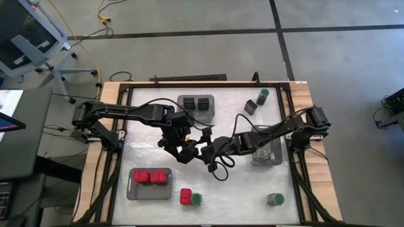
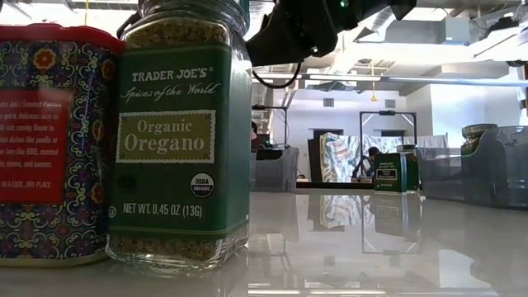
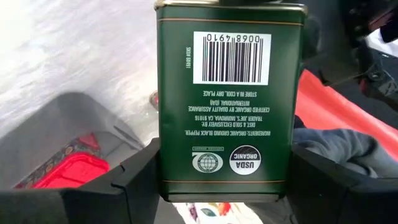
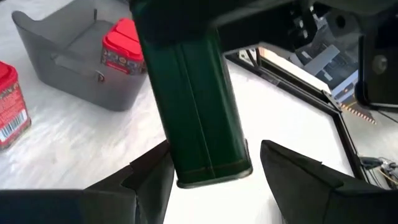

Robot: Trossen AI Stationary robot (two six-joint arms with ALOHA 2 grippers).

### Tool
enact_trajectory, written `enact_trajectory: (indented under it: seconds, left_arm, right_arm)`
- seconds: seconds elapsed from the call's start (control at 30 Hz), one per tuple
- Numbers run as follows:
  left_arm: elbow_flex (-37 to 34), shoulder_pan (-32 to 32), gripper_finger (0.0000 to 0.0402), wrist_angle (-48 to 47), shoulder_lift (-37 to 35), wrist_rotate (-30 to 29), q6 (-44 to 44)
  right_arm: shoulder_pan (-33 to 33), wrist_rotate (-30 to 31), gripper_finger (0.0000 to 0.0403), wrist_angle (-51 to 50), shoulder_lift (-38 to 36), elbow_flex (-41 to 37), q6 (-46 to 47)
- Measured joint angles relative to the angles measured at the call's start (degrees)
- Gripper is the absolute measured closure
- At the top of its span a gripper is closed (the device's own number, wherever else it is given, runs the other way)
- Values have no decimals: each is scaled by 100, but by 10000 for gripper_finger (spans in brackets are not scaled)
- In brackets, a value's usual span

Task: Sort spices by type
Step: Put the left black seasoning can into the top black transparent bin

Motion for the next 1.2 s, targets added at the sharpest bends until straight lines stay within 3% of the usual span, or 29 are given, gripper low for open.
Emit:
enact_trajectory:
  seconds: [0.2,0.5,0.7,1.2]
  left_arm:
    - [0,0,133,73,0,4,92]
    - [0,2,133,66,0,-27,78]
    - [0,0,133,70,-4,-120,63]
    - [0,0,133,83,-2,-217,-52]
  right_arm:
    - [0,26,146,-35,0,0,-26]
    - [1,46,272,-107,0,-2,-61]
    - [2,49,326,-135,0,-3,-90]
    - [2,47,335,-228,0,-4,-61]
